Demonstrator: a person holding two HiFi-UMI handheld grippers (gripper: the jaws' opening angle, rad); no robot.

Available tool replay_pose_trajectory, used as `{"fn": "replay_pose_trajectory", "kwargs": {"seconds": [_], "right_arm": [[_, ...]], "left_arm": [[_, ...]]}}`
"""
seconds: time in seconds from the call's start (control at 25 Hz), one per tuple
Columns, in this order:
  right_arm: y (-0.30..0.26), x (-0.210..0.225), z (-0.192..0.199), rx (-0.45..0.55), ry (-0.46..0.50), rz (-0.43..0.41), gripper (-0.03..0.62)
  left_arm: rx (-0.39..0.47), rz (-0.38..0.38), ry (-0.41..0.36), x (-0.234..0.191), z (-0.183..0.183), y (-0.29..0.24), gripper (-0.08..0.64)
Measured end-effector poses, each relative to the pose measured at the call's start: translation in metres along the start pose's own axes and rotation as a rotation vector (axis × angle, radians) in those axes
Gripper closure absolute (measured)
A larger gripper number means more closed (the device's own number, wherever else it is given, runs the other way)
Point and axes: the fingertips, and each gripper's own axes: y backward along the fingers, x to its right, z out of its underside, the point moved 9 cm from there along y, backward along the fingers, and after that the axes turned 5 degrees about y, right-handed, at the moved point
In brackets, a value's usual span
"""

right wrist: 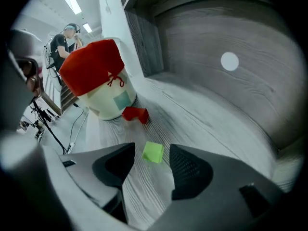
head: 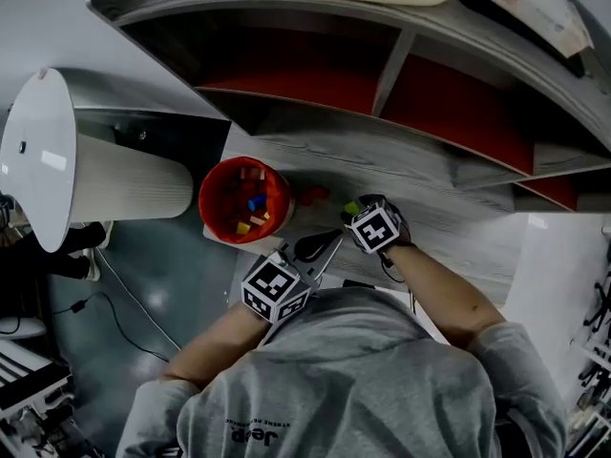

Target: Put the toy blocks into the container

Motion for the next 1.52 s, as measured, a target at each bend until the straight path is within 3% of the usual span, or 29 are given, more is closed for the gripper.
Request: {"fn": "replay_pose_trajectory", "kwargs": {"seconds": [0.2, 0.44, 0.68, 0.88, 1.12, 1.32, 1.52], "right_arm": [[-0.022, 0.000, 0.012, 0.001, 0.023, 0.025, 0.407], [-0.020, -0.003, 0.016, 0.041, 0.029, 0.021, 0.431], [0.023, 0.000, -0.003, 0.114, -0.011, 0.024, 0.433], [0.086, -0.011, -0.049, 0.210, -0.038, 0.030, 0.433], [0.143, -0.054, -0.131, 0.323, 0.023, 0.027, 0.433], [0.150, -0.102, -0.192, 0.345, 0.101, -0.007, 0.433], [0.123, -0.144, -0.229, 0.297, 0.172, -0.036, 0.433]], "left_arm": [[-0.013, -0.004, 0.028, 0.000, 0.015, -0.006, 0.549], [-0.004, 0.003, 0.043, 0.000, 0.019, 0.001, 0.549], [0.054, 0.017, 0.028, -0.005, -0.003, 0.023, 0.549], [0.119, 0.031, -0.022, -0.013, -0.041, 0.061, 0.549], [0.179, 0.017, -0.077, -0.043, -0.080, 0.126, 0.549], [0.197, -0.002, -0.106, -0.076, -0.097, 0.181, 0.549], [0.190, -0.016, -0.104, -0.105, -0.097, 0.223, 0.549]]}}
